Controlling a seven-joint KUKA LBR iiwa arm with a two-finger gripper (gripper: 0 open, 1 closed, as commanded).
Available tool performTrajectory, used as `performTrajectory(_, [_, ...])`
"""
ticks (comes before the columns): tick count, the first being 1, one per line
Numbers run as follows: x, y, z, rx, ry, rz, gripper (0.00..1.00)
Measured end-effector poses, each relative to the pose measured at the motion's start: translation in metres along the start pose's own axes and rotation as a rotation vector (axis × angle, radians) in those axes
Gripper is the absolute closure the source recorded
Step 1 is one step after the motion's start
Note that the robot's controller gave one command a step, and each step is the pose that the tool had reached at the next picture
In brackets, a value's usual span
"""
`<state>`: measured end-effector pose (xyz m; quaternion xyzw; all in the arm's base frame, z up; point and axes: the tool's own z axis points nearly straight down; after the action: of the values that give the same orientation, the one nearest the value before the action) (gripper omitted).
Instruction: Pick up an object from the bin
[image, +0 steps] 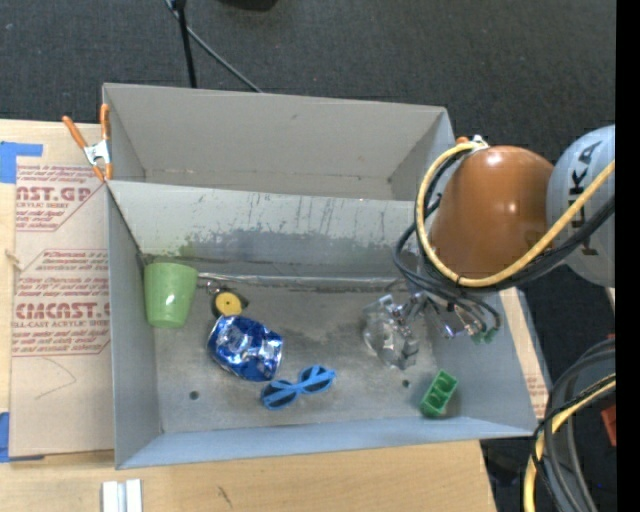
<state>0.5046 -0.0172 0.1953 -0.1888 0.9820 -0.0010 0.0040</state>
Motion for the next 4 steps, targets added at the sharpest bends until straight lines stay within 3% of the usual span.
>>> performTrajectory(1, [-0.008,0.005,0.018,-0.005,0.007,-0.018,1.00])
performTrajectory(2, [-0.071,0.001,0.019,-0.003,0.001,-0.035,1.00])
performTrajectory(3, [-0.069,0.000,0.019,-0.004,0.004,-0.034,0.00])
performTrajectory(4, [-0.060,0.018,0.107,-0.009,0.012,-0.075,0.00])
